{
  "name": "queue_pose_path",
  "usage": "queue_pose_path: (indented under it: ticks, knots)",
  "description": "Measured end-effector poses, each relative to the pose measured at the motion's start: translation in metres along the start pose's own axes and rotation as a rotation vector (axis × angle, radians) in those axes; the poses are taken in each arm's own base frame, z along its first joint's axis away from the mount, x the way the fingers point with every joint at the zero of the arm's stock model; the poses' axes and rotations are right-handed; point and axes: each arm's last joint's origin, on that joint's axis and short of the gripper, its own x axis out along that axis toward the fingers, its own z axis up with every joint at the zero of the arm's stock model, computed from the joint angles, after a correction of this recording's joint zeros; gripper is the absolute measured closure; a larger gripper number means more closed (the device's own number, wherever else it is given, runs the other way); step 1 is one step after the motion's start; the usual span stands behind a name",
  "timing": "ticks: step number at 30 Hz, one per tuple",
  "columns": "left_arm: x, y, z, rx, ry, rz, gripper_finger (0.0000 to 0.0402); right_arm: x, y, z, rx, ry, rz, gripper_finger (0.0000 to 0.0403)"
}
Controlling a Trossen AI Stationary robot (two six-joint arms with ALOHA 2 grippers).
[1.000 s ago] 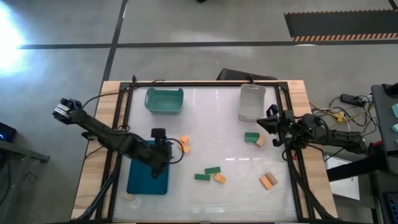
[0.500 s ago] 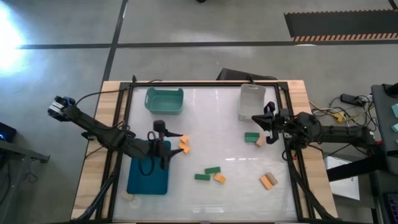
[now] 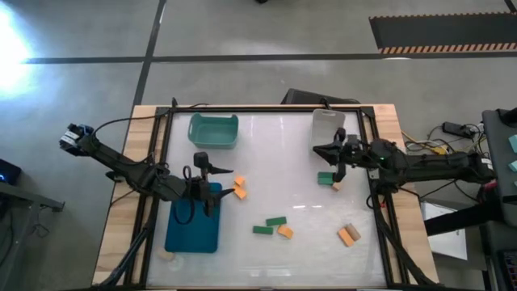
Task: Sort & place blocks by color
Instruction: Put the green block into the gray bin
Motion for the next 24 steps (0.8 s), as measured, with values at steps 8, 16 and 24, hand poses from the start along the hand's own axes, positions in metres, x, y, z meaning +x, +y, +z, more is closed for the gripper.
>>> queue_pose_path:
  ticks: [8,16,24]
  knots:
    - [0.0,0.002,0.0,0.049,0.022,0.061,0.015,0.03,0.004,0.014,-0.002,0.176,-0.037,0.0394]
    - [-0.001,0.005,-0.002,0.08,0.064,0.158,0.015,0.054,0.013,0.018,0.017,0.375,-0.052,0.0394]
    - [-0.001,0.005,-0.002,0.137,0.075,0.17,0.015,0.067,0.029,0.012,0.103,0.543,-0.056,0.0394]
